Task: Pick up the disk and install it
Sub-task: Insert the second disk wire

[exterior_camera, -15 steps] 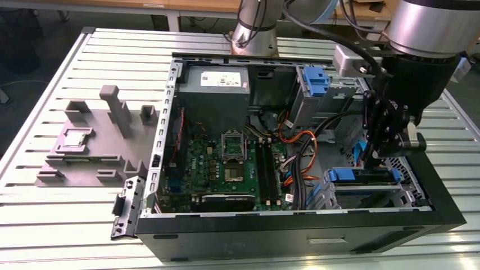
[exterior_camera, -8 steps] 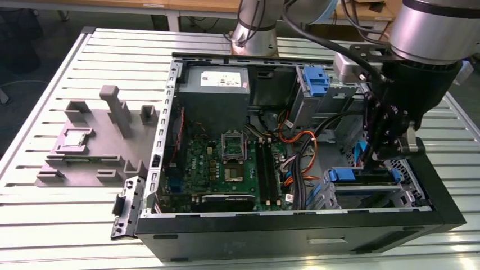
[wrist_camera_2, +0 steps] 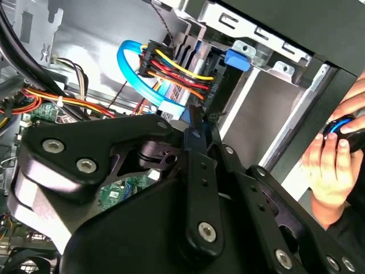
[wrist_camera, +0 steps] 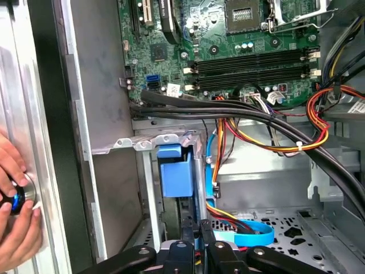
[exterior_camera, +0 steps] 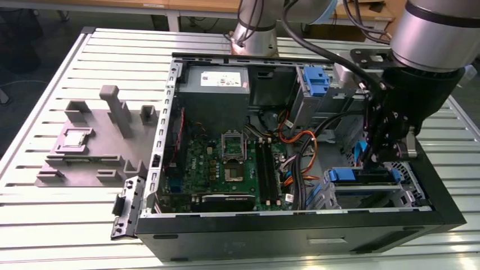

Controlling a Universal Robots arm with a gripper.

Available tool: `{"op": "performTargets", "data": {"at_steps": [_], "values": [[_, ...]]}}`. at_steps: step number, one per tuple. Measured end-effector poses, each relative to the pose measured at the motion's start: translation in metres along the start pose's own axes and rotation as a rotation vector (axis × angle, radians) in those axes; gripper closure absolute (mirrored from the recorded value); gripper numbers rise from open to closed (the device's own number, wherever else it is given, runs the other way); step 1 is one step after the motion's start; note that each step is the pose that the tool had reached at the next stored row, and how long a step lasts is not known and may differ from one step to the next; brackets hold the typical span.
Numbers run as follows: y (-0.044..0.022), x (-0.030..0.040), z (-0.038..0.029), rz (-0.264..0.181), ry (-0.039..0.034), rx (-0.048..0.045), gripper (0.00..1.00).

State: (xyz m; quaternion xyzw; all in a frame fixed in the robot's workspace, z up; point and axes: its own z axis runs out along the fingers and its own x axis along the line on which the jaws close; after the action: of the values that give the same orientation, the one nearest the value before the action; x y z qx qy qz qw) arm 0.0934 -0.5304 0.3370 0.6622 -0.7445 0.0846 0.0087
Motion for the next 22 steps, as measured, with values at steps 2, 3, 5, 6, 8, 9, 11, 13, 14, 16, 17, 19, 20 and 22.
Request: {"op": "performTargets", "data": {"at_steps": [2, 3, 5, 6, 8, 9, 11, 13, 14, 16, 17, 19, 20, 22], "values": [[0.0005, 0.003, 0.0004, 0.001, -0.0057, 0.0014, 0.84], [0.0007, 0.0043, 0.0006, 0.001, -0.0099, 0.0019, 0.84], [0.0008, 0.0063, 0.0009, 0.003, -0.0227, 0.0027, 0.84], [0.0008, 0.0072, 0.001, 0.003, -0.0298, 0.0027, 0.84], [0.0007, 0.0092, 0.0012, 0.005, -0.0406, 0.0031, 0.84], [0.0007, 0.0102, 0.0013, 0.005, -0.0437, 0.0032, 0.84], [0.0006, 0.012, 0.0016, 0.006, -0.0467, 0.0037, 0.84], [0.0004, 0.0134, 0.0018, 0.006, -0.0518, 0.0038, 0.84], [0.0003, 0.0141, 0.0019, 0.007, -0.0563, 0.0038, 0.84], [0.0003, 0.0155, 0.0021, 0.008, -0.0671, 0.0034, 0.84], [0.0002, 0.0162, 0.0022, 0.008, -0.0705, 0.0036, 0.84], [0.0002, 0.0172, 0.0023, 0.009, -0.0763, 0.0038, 0.84], [0.0002, 0.0175, 0.0023, 0.009, -0.0801, 0.0036, 0.84], [0.0002, 0.0182, 0.0025, 0.01, -0.09, 0.0029, 0.84]]}}
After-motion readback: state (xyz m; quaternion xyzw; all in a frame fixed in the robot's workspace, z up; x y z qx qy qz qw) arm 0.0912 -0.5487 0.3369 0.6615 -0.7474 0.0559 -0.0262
